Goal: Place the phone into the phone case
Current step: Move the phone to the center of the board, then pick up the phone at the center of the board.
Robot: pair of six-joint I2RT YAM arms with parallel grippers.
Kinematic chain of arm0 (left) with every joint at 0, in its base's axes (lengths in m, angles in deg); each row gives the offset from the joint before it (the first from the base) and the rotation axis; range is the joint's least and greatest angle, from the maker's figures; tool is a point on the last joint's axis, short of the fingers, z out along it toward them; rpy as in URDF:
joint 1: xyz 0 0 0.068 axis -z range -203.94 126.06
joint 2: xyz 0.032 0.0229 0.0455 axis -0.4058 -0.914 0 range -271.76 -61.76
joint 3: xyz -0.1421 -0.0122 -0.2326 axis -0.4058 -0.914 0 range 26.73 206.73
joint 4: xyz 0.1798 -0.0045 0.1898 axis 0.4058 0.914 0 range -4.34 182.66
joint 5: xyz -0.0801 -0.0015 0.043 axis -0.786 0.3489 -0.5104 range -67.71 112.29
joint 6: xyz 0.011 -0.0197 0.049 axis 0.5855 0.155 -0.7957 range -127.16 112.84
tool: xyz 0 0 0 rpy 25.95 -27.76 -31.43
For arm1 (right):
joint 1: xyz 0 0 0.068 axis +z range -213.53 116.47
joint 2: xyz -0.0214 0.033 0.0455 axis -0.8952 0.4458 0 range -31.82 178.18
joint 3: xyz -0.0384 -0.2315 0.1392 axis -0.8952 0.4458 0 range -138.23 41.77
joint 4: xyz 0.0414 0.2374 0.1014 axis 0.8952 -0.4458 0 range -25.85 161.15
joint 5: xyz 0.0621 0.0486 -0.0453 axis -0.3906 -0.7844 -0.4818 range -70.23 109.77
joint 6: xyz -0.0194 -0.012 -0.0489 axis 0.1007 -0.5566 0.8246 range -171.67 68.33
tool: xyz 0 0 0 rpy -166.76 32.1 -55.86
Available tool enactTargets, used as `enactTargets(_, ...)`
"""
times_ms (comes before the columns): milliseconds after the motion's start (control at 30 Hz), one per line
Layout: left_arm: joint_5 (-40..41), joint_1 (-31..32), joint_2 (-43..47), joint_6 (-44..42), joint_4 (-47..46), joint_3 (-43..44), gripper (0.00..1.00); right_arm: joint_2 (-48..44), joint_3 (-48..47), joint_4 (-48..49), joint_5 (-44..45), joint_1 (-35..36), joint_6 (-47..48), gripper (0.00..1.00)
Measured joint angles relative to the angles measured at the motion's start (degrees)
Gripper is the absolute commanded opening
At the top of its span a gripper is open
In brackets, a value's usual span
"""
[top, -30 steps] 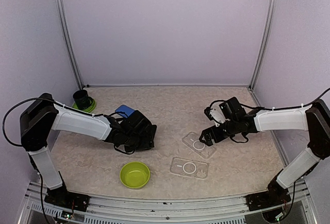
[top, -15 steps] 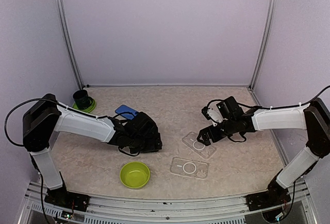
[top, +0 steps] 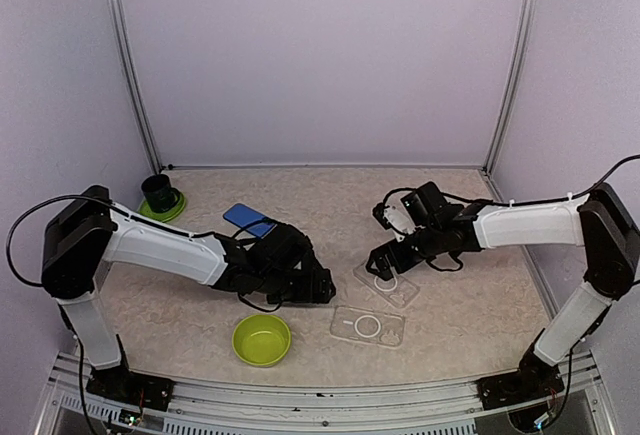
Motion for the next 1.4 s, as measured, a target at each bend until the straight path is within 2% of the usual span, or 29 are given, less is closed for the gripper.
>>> enactTargets(233,8.37,-0.02,15.30,-3.48,-0.15,-6.27,0.99,6.23,-7.15,-0.59,2.95,6.56,-0.35,1.00)
enactTargets(433,16.94,-0.55,30.16,-5.22,-0.61,-13.11,0.99,15.50,-16.68,-1.81,5.38,11.15,-1.18,1.00)
enactTargets(667,22.97,-3.65,42.32,-5.44,-0.55,-19.30,0.99,24.00,-25.68,-5.57,7.04,14.49,-3.89,1.00)
enactTargets(867,24.96,-5.42,44.17,-5.01,1.31,-20.26,0.99,25.55,-27.74,-6.91,7.37,15.17,-6.32,1.00)
enactTargets(1400,25.35,-5.44,43.19,-4.22,2.08,-21.29,0.99,29.14,-30.47,-8.13,8.11,16.55,-9.53,1.00)
